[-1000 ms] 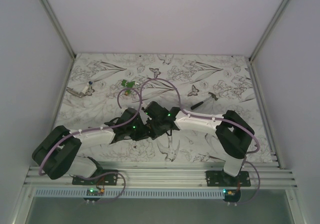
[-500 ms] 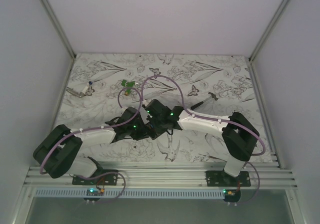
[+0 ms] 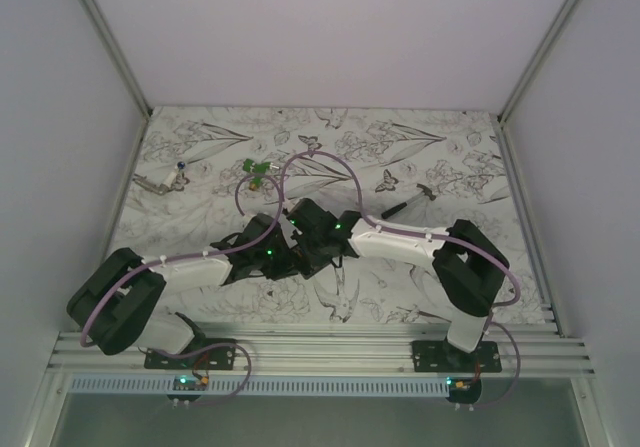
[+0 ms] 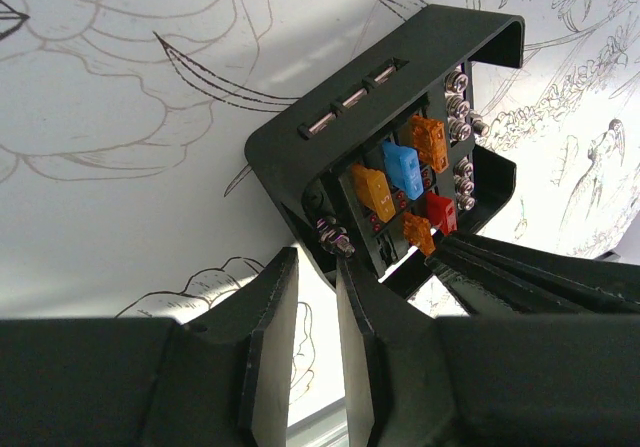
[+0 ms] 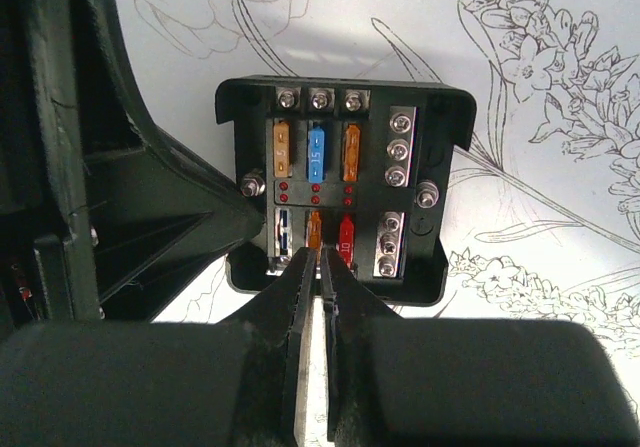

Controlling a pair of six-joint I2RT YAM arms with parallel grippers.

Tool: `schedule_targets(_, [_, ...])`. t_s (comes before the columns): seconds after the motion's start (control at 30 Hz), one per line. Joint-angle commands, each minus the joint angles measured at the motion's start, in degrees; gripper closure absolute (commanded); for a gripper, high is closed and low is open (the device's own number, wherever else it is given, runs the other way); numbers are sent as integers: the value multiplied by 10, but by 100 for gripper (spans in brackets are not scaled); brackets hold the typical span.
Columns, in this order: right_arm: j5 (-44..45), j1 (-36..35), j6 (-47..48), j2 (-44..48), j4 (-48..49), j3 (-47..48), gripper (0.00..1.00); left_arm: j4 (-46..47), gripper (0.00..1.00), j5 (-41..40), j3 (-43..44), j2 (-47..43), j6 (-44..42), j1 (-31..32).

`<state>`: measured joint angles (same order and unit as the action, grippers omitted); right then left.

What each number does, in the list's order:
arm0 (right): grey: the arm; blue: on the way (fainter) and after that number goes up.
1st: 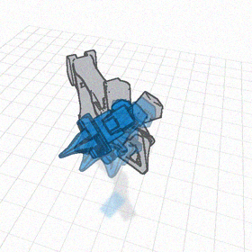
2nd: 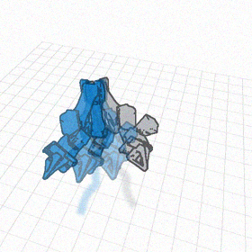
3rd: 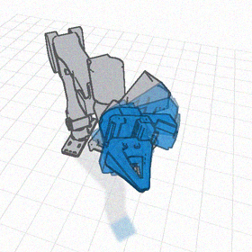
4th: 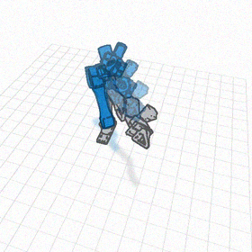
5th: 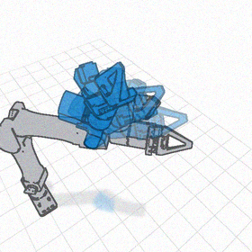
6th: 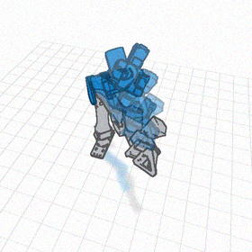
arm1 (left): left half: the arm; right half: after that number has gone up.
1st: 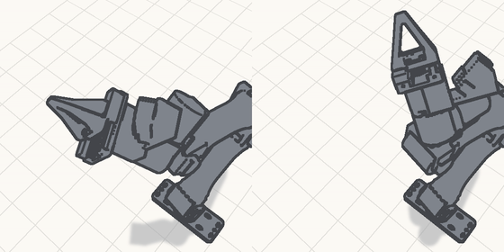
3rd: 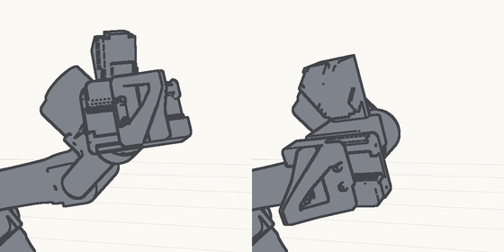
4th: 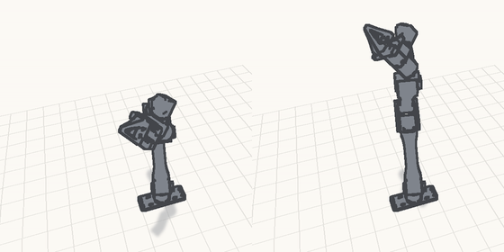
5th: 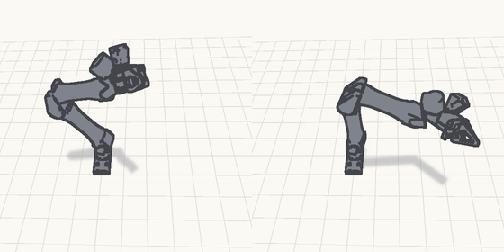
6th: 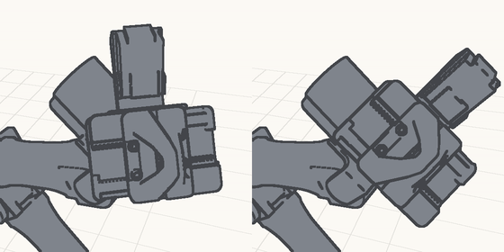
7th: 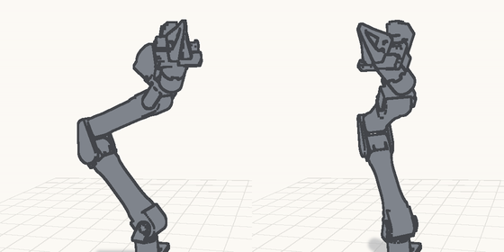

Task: Snap on the fuse box
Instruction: Install the fuse at the fuse box base.

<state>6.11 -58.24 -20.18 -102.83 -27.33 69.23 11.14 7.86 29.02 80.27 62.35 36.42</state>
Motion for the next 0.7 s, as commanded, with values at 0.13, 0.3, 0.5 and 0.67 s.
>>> schedule_targets(0.13, [4, 1, 2, -14, 11, 24, 90, 2, 76, 2, 10, 6, -5, 5])
schedule_targets(0.3, [-9, 1, 3, -32, -14, 32, 94, 3, 75, 3, 11, 8, -5, 4])
schedule_targets(0.5, [-16, -4, 10, -52, -62, 24, 100, 3, 76, 4, 16, 13, -5, 5])
schedule_targets(0.67, [-15, -15, 4, -64, -79, -12, 100, 4, 76, 1, 13, 12, -3, 5])
